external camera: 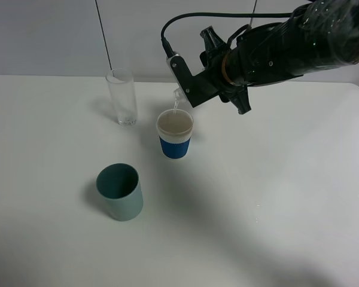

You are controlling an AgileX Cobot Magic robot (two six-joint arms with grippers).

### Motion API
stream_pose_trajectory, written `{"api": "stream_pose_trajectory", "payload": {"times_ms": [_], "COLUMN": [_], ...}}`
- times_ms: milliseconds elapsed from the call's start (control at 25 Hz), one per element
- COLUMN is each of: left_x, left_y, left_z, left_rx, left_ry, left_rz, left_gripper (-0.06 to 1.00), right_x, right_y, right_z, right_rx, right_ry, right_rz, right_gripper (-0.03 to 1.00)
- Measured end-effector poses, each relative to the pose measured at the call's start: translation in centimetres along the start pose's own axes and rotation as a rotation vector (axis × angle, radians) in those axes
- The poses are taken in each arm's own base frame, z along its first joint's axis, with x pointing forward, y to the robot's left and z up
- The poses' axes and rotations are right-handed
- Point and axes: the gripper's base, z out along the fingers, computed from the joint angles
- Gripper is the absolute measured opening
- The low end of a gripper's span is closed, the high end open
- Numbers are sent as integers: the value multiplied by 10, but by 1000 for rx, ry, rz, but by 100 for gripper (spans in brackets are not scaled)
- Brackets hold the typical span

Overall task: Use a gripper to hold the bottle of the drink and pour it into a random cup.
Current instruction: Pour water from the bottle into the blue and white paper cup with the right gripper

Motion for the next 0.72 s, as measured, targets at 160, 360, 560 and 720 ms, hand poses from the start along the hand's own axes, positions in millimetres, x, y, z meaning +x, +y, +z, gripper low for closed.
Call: {"api": "stream_pose_trajectory", "payload": {"times_ms": [160, 360, 560, 720], "left_x": [0, 0, 0, 0], "left_y": [0, 0, 0, 0], "left_z": [0, 0, 0, 0], "left_rx": [0, 0, 0, 0], "left_ry": [0, 0, 0, 0], "left_rz": [0, 0, 0, 0], "left_gripper": [98, 98, 98, 98], "right_x": [0, 0, 1, 1], "right_y": [0, 0, 0, 0], "right_z": [0, 0, 0, 0], "right_rx": [1, 1, -1, -1], "right_ry": [0, 1, 7, 7], "right_rz": [-4, -15, -25, -33], "right_gripper": [55, 55, 55, 55]}}
